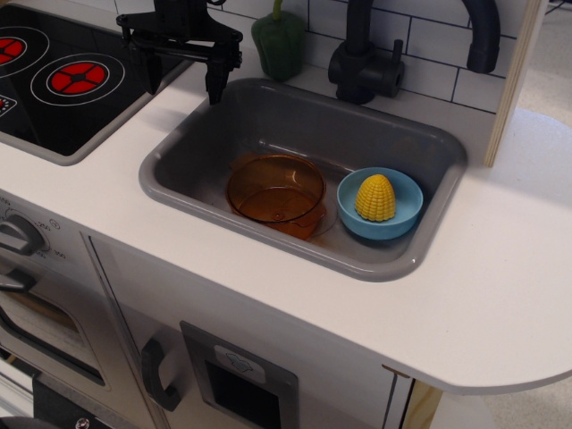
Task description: Take corn out of bowl sink
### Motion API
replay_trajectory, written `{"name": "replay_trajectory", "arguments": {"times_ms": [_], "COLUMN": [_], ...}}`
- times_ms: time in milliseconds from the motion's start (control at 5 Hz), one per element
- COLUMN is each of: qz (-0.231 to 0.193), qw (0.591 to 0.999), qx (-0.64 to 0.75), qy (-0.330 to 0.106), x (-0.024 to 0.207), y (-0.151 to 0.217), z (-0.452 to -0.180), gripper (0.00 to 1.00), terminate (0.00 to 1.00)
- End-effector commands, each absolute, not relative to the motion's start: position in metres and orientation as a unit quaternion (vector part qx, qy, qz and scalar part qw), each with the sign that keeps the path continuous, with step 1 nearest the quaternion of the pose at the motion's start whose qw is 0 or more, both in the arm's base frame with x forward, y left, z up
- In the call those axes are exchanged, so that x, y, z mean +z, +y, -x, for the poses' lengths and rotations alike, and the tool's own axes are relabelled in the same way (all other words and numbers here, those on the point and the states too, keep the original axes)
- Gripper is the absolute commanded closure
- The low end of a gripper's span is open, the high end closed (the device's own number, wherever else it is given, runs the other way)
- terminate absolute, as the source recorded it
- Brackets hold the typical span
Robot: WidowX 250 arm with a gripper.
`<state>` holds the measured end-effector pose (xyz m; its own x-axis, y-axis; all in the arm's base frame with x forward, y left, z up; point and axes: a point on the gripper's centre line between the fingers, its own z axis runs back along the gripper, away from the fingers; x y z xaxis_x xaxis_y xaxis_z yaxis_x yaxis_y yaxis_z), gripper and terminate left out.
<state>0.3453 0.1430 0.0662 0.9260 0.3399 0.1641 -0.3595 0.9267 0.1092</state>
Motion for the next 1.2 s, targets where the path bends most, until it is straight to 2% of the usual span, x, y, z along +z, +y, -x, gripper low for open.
{"name": "replay_trajectory", "arguments": {"times_ms": [0, 200, 600, 800, 1000], "qz": [-0.069, -0.054, -0.035, -0.032, -0.024], "qw": [0.979, 0.984, 0.994, 0.995, 0.995], "qx": [0.179, 0.162, 0.068, -0.009, -0.025], "qy": [-0.071, -0.055, -0.083, -0.098, -0.094], "x": [0.066, 0.076, 0.089, 0.086, 0.078], "y": [0.143, 0.114, 0.042, 0.007, -0.019], "z": [-0.345, -0.348, -0.358, -0.355, -0.364], "gripper": [0.00, 0.00, 0.00, 0.00, 0.00], "terminate": [0.00, 0.00, 0.00, 0.00, 0.00]}}
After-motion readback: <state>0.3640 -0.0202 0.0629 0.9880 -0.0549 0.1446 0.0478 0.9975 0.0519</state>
